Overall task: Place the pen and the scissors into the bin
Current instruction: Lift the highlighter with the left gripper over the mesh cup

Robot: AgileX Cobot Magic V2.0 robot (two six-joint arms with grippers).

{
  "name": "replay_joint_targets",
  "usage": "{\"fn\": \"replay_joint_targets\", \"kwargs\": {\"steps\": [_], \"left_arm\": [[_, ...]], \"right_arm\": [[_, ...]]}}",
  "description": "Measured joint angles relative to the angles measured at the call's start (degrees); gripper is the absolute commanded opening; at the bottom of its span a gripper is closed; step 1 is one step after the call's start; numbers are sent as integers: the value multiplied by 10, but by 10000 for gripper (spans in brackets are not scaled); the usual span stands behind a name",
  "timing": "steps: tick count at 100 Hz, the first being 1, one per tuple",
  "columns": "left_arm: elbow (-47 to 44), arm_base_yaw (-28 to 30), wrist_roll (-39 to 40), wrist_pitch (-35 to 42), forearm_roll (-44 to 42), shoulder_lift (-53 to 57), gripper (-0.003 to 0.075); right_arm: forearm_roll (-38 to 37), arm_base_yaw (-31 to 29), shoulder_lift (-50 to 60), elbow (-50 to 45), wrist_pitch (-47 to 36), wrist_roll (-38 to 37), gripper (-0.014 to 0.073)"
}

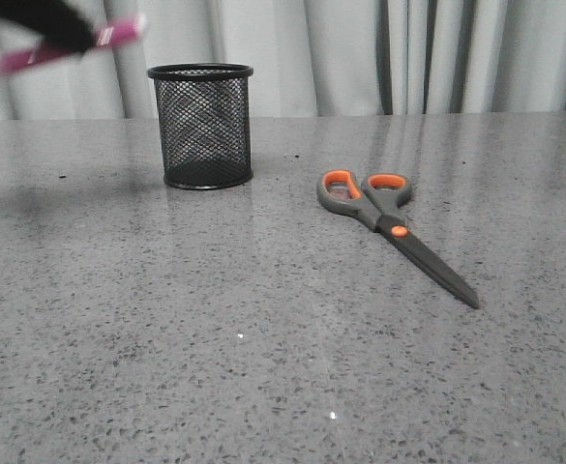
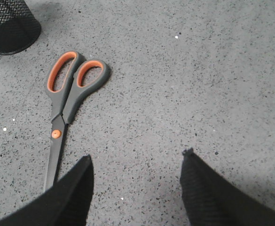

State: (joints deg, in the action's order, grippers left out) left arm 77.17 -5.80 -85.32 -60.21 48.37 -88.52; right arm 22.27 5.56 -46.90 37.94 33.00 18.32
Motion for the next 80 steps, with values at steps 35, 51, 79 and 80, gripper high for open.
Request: {"fn": "replay_joint_targets", "kwargs": {"steps": [35, 51, 79, 80], "left_arm": [[13, -29, -64, 119, 299, -35, -19], [13, -55, -96, 140, 360, -81, -19], [25, -76, -131, 162, 417, -143, -19], [25, -76, -131, 164, 418, -144, -19]], "right_arm": [[-1, 0, 0, 0, 6, 0, 371], [-1, 0, 0, 0, 7, 0, 371], [-1, 0, 0, 0, 12, 0, 371], [-1, 0, 0, 0, 12, 0, 371]]}}
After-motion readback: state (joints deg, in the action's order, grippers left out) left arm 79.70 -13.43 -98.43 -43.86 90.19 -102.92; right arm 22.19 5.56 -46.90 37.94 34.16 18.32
